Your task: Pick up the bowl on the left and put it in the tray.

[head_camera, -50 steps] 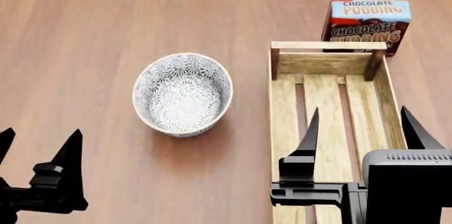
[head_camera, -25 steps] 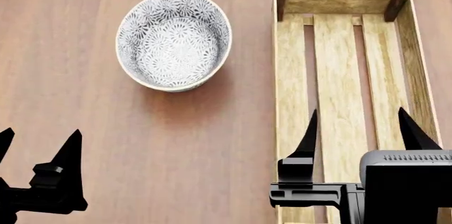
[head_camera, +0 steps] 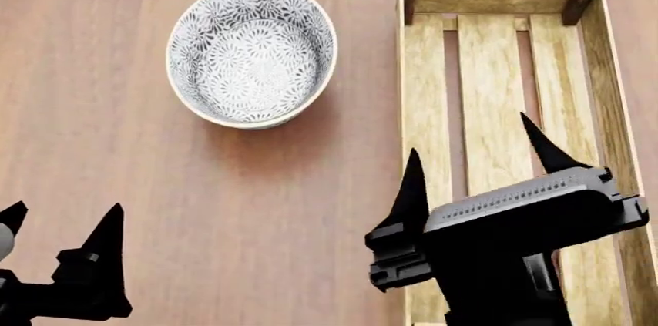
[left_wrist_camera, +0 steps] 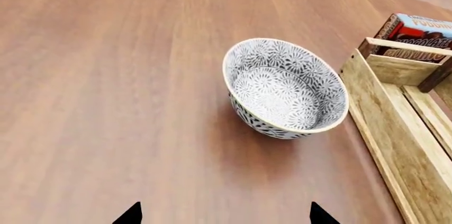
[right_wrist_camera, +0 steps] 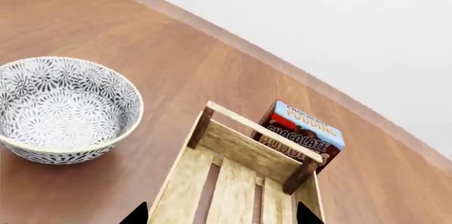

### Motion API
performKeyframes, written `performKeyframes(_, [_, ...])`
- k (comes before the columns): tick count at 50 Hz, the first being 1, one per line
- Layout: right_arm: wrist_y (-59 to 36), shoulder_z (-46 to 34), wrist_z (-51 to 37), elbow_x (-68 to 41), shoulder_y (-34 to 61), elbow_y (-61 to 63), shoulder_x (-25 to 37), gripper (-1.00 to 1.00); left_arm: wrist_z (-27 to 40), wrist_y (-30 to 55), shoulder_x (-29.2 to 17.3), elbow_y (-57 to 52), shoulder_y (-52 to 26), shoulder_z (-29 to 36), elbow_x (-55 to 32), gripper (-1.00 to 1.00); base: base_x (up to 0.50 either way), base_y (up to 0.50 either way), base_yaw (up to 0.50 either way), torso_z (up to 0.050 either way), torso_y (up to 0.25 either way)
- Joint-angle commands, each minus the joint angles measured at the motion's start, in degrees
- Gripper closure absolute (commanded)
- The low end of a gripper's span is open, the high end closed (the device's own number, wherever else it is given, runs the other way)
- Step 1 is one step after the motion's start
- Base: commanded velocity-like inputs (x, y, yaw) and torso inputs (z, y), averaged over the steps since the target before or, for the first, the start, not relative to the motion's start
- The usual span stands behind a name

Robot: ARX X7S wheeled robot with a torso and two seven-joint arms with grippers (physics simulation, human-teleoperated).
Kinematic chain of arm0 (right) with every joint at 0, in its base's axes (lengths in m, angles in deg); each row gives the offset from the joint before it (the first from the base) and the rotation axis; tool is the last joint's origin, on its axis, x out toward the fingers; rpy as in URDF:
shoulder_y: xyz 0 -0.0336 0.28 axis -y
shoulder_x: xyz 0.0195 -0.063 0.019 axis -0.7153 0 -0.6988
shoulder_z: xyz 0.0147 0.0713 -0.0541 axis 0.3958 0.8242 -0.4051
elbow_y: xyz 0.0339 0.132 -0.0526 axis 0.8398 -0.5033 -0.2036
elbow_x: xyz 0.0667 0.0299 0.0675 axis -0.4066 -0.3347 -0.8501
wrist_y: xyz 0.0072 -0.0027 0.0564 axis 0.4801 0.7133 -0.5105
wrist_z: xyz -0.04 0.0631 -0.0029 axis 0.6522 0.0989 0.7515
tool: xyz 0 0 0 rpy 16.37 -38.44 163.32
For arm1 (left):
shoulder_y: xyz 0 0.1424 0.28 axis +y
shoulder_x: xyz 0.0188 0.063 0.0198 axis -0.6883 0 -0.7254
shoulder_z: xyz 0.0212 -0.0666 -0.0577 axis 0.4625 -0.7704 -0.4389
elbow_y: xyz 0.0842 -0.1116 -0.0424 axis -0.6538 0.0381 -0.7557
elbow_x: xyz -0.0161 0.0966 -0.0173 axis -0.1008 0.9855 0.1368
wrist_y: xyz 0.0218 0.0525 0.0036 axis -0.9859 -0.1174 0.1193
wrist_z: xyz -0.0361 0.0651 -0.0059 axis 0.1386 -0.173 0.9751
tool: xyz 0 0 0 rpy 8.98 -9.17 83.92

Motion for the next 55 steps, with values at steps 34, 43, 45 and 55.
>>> performKeyframes(34, [31.3, -39.5, 16.1, 27.7, 37.2, -57.6, -8.0, -1.00, -3.0, -3.6, -1.6, 3.2, 2.8, 1.2, 1.0, -1.00, 0.00, 0.00, 0.00, 0.000, 0.000])
performKeyframes(43, [33.9, -42.2, 17.1, 28.2, 37.4, -62.4, -10.7, -1.00, -2.8, -3.5, -2.0, 2.9, 2.7, 1.1, 0.4, -1.00, 0.00, 0.00, 0.00, 0.000, 0.000])
performKeyframes(45, [33.9, -42.5, 16.9, 28.4, 37.4, -63.1, -11.4, -1.00, -2.7, -3.3, -2.0, 2.6, 2.7, 1.1, 0.2, -1.00, 0.00, 0.00, 0.00, 0.000, 0.000])
performKeyframes(55, [41.1, -44.6, 14.6, 29.1, 40.3, -74.1, -15.4, -1.00, -2.9, -3.8, -2.3, 2.8, 3.1, 1.0, 0.0, -1.00, 0.00, 0.00, 0.00, 0.000, 0.000])
